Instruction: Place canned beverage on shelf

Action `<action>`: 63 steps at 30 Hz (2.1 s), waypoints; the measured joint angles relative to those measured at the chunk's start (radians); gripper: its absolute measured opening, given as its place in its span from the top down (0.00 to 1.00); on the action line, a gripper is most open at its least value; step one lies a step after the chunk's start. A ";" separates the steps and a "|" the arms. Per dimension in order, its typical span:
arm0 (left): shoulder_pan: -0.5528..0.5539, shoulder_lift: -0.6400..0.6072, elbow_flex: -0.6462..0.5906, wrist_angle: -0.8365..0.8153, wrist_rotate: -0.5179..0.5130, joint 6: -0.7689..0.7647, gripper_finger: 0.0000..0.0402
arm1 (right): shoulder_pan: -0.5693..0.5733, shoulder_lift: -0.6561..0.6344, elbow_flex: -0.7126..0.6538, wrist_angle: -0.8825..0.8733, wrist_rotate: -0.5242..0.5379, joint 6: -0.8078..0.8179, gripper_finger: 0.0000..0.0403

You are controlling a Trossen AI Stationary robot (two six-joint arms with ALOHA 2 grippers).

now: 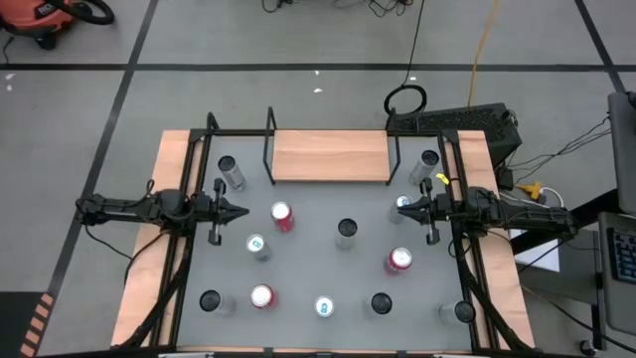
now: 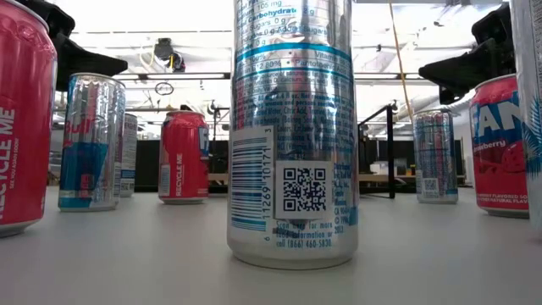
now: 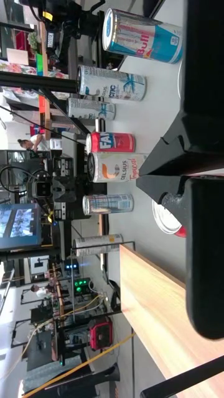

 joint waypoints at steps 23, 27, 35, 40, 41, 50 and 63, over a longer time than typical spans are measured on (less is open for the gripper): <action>0.000 0.000 0.000 0.000 0.000 0.078 1.00 | 0.000 0.000 0.000 0.000 0.000 0.000 1.00; 0.000 0.000 0.000 0.000 0.000 0.078 1.00 | 0.000 0.000 0.000 0.000 0.001 0.000 1.00; 0.000 0.000 0.000 0.000 0.000 0.078 1.00 | 0.000 0.000 0.000 0.000 0.001 0.000 1.00; 0.000 0.000 0.000 0.000 0.000 0.078 1.00 | 0.000 0.000 0.000 0.000 0.002 0.000 1.00; 0.000 0.000 0.000 0.001 0.000 0.078 1.00 | 0.000 0.000 0.000 0.000 0.002 0.000 1.00; 0.000 0.000 0.000 0.004 -0.050 0.079 1.00 | 0.000 0.000 0.000 0.001 0.004 -0.019 1.00; 0.000 0.005 0.049 -0.028 -0.149 0.024 1.00 | 0.000 0.000 0.000 0.014 0.004 -0.105 1.00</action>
